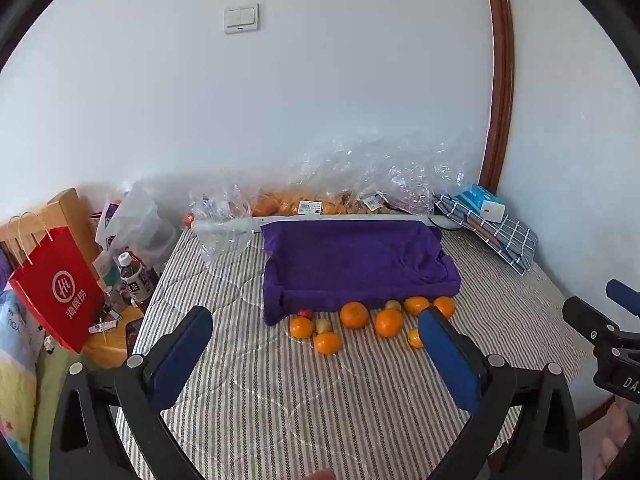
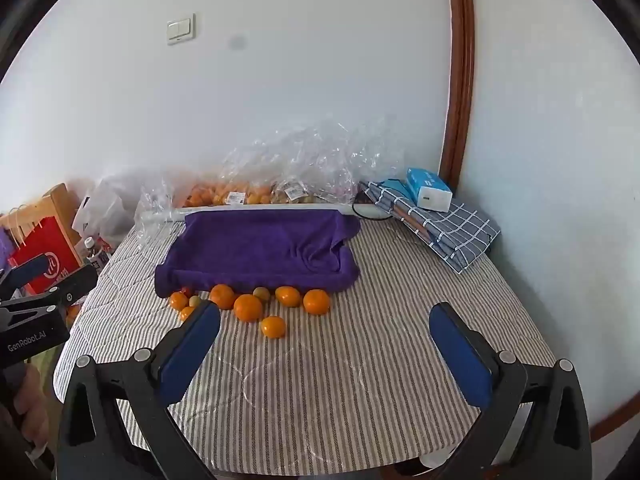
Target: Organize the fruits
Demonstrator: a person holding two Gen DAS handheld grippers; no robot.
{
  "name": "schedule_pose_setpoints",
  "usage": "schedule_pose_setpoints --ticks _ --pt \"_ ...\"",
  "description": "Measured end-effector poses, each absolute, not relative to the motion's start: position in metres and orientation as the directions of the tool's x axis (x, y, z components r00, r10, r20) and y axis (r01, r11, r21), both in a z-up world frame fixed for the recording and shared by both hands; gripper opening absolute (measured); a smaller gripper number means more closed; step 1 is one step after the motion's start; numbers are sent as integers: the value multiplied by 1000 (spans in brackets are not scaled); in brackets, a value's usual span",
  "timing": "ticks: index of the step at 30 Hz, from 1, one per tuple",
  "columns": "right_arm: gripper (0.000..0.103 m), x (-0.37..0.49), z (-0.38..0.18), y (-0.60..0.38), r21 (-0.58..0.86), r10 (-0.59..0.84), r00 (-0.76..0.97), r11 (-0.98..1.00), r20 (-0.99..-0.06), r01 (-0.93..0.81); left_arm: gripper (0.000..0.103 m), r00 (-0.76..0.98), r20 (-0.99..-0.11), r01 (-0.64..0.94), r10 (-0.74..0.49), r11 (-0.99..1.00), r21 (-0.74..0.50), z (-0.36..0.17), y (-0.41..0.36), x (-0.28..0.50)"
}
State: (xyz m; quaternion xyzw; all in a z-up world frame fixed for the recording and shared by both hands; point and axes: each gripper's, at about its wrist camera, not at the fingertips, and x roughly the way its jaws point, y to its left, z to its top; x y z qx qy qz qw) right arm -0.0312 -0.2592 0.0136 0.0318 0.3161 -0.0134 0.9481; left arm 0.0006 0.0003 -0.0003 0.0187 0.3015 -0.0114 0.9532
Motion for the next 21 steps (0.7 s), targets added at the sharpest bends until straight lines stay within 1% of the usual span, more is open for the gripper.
schedule_pose_setpoints --ticks 2,4,5,6,7,13,21 --pt "103 -31 13 -258 53 -1 801 998 -598 41 103 814 -580 26 -6 999 25 -1 0 4" --pt "103 -32 13 -256 49 1 803 998 -595 35 103 836 -549 39 -18 999 27 4 -3 -4" --pt "103 -41 16 -259 66 7 824 997 -567 36 103 832 -555 42 -19 999 27 5 -5 -3" --pt "103 -43 16 -258 65 9 825 997 -566 33 103 834 -551 39 -20 999 23 7 -6 -5" --pt "103 -35 17 -258 62 8 809 997 -588 35 103 834 -552 35 -21 999 14 8 -4 -5" --pt "103 -36 21 -256 55 6 795 998 -607 34 103 830 -556 38 -46 999 -27 6 7 -9" --pt "103 -39 18 -258 81 18 798 996 -603 38 103 835 -550 32 -25 999 3 9 7 -14"
